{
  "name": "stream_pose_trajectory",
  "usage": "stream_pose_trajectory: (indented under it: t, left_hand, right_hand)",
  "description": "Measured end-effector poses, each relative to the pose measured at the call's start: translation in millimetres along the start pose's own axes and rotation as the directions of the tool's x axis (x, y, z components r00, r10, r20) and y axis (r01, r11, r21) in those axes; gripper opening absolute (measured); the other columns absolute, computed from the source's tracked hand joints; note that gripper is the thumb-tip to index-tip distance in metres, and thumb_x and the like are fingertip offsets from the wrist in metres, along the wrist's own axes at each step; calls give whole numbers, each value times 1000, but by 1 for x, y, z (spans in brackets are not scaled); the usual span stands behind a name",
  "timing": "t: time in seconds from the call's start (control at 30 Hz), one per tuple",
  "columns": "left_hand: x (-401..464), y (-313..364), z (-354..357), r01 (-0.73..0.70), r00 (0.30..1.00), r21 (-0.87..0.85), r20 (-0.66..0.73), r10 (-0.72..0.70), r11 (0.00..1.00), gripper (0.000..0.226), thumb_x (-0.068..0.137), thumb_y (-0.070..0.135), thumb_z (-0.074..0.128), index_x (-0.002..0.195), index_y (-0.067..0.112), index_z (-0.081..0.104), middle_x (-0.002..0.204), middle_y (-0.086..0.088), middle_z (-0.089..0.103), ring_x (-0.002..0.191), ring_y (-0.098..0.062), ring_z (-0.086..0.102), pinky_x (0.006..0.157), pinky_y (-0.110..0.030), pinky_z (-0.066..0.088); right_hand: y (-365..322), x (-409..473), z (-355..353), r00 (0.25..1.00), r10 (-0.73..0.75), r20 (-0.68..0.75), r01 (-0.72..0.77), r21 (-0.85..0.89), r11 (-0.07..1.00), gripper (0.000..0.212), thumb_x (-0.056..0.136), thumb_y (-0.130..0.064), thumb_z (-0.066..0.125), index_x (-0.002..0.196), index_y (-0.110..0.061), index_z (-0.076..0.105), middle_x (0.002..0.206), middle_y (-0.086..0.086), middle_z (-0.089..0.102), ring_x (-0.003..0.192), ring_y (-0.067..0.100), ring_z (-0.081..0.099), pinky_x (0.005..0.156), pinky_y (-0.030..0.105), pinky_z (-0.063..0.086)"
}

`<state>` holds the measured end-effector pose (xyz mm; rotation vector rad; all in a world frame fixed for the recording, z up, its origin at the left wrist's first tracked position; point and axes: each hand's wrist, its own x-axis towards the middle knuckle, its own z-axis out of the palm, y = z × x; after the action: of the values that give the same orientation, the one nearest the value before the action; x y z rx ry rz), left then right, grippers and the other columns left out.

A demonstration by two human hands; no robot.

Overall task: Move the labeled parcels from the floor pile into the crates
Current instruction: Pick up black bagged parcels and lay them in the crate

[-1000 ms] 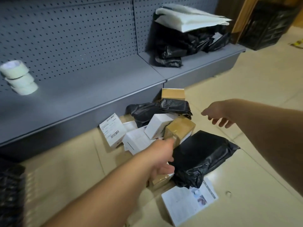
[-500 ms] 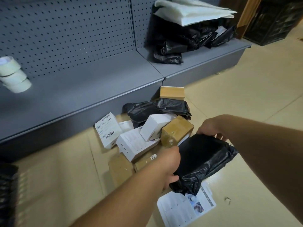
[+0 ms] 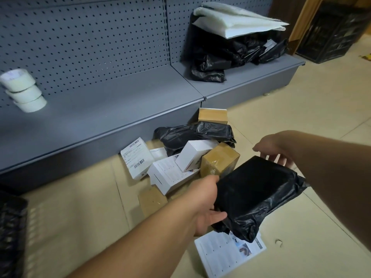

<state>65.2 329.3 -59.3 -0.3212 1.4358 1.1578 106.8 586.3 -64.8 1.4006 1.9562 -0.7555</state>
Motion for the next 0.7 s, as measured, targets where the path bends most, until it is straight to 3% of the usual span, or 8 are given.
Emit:
stream_pose_trajectory:
  t: [0.03,0.1,0.2,0.33,0.47,0.6,0.63,0.7]
  left_hand:
    - [-3,1,-4,-16,1000,-6,0,16,1000,17,102,38,52,97,23,56,110,-16,64,105,-32,67,88,-41,61]
    - [-10,4,-13,-55,998,-12,6,55,998,16,101,37,53,104,22,59,106,-15,69,98,-31,71,84,-41,63]
    - [-24,9,-31,-124,992,-32,-4,124,992,15,99,35,55,105,22,60,93,-14,74,77,-27,76,65,-37,64]
    - [-50,22,-60,-217,974,-41,-77,214,975,19,100,34,57,94,17,56,92,-14,64,59,-23,73,47,-32,58]
    - [-68,38,-102,-305,943,2,-138,302,952,24,100,39,54,106,17,62,94,-10,66,81,-25,68,63,-34,60]
    - [-87,56,-148,-382,902,-20,-225,368,924,27,102,39,51,110,14,58,102,-10,62,88,-31,66,83,-41,59]
    - [-91,60,-159,-411,885,-23,-249,393,911,28,102,38,50,116,14,58,109,-11,63,91,-32,67,85,-41,59]
    - [-98,65,-180,-483,838,-30,-306,452,875,32,101,36,51,125,17,62,117,-10,68,98,-31,69,86,-39,59]
  right_hand:
    - [-1,-4,-1,1000,16,8,-17,36,999,52,103,-44,38,108,-1,66,104,19,70,93,39,71,85,52,59]
    - [-3,-13,-1,999,28,20,-30,91,995,58,101,-49,38,107,1,67,101,19,71,89,41,72,89,59,55]
    - [-11,-24,-4,1000,6,9,-8,163,987,63,102,-53,37,105,1,68,91,17,70,74,36,69,80,50,57]
    - [-32,-47,-5,999,-51,0,49,266,963,63,102,-56,36,92,-2,66,85,14,66,71,30,62,86,49,53]
    - [-74,-75,-10,986,-158,-48,163,433,886,55,102,-54,39,85,-8,62,68,11,61,61,26,59,74,43,56]
    - [-125,-107,-1,950,-287,-124,304,583,754,47,104,-49,40,81,-12,56,52,8,55,45,22,53,56,33,54]
    - [-138,-116,4,935,-324,-146,341,623,704,43,104,-46,42,83,-11,57,53,8,59,44,23,58,51,32,56]
    - [-162,-132,15,905,-383,-185,399,682,613,36,105,-41,45,95,-10,59,80,10,65,66,25,67,54,36,60]
